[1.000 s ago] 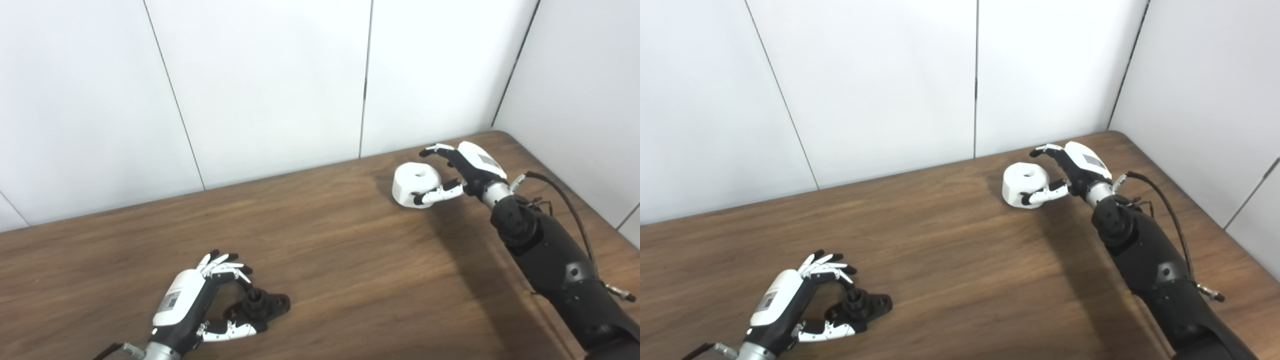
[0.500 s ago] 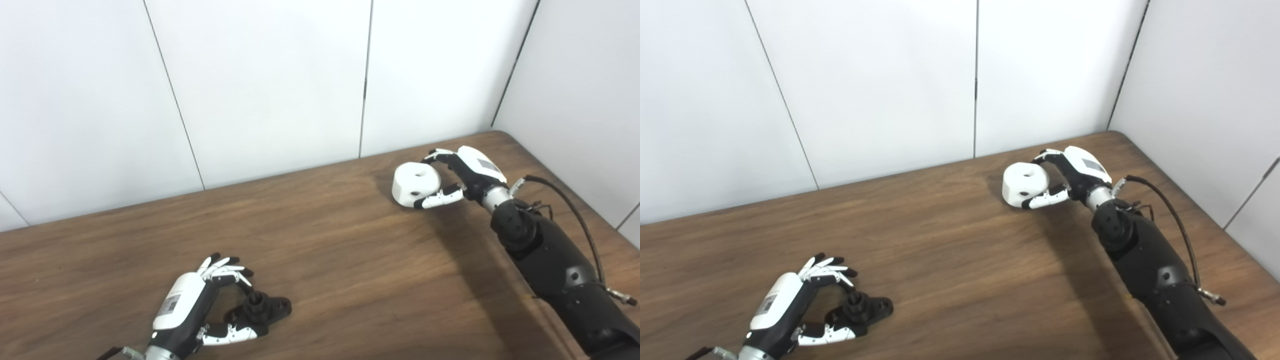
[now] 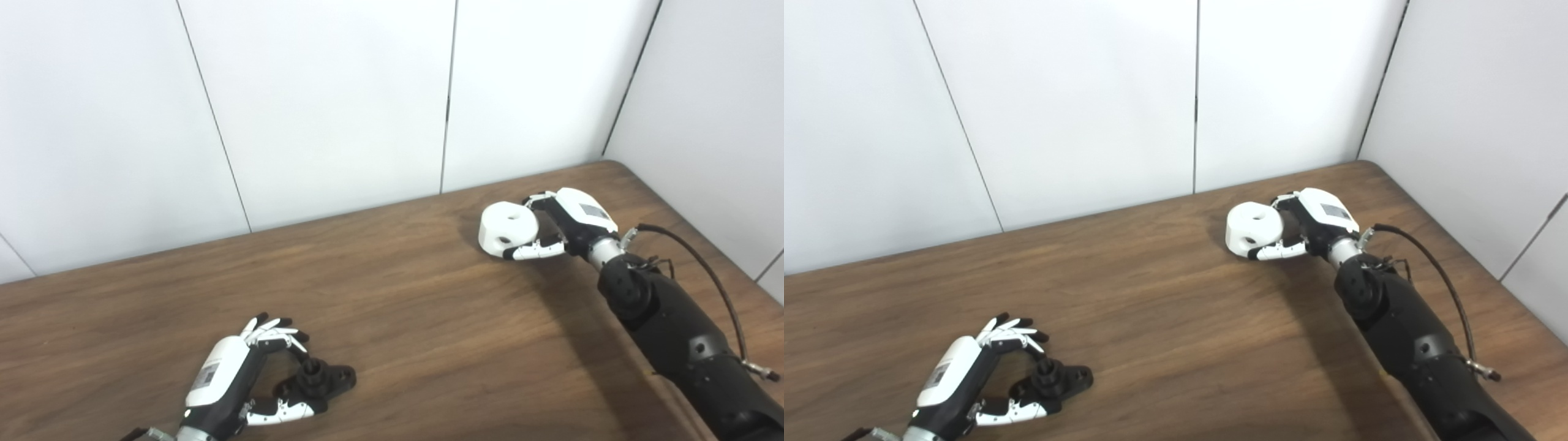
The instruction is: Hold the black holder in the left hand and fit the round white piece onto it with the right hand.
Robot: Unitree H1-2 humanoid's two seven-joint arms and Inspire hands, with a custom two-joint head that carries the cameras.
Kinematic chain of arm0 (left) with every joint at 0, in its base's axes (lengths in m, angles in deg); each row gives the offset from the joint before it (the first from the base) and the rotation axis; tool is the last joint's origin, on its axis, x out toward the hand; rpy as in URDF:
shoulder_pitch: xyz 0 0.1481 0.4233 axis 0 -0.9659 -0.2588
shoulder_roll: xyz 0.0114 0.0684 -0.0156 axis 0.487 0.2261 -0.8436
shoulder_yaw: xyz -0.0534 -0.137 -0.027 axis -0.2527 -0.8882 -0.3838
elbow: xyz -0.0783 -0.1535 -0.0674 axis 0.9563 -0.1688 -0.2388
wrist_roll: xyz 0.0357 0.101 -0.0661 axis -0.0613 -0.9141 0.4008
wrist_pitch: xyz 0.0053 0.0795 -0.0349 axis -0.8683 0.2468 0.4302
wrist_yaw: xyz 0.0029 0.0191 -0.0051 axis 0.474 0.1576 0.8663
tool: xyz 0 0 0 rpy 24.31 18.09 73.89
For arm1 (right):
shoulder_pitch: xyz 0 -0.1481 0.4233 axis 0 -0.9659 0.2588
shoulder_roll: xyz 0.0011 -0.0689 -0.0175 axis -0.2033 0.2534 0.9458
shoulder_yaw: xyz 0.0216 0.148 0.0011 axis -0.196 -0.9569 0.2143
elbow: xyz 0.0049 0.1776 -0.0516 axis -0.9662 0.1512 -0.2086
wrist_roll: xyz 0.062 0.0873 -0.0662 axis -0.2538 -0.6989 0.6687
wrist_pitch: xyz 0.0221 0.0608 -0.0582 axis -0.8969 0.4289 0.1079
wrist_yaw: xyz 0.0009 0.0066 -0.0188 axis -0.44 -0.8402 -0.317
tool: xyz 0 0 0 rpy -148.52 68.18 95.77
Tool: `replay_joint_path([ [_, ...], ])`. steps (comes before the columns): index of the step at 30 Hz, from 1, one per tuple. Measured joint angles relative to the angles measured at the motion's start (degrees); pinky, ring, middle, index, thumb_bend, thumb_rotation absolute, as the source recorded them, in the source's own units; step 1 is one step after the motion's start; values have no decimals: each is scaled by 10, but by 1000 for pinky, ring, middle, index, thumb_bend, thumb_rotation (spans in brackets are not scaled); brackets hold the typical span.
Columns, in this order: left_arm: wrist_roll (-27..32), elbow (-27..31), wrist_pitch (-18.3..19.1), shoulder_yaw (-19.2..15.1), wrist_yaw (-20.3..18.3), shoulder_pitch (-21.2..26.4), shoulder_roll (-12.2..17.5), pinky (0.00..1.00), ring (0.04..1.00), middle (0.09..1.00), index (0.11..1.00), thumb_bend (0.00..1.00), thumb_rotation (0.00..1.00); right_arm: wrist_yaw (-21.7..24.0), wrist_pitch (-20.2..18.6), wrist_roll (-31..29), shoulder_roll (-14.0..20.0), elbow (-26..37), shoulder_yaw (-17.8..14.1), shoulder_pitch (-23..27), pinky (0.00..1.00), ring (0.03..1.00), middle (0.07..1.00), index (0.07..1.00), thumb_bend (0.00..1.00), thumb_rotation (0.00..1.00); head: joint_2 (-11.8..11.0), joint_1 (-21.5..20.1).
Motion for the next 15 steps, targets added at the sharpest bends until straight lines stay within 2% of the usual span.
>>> replay_joint_path([
  [9,0,0,2,0,0,0,-3,1000,891,747,483,525,62,-1,16,7,0,18,1,-1,798,909,826,575,463,451,2,0],
  [15,0,-1,2,-1,0,0,-5,1000,891,750,483,525,63,-3,21,12,0,44,1,-6,766,900,817,574,472,395,2,0],
])
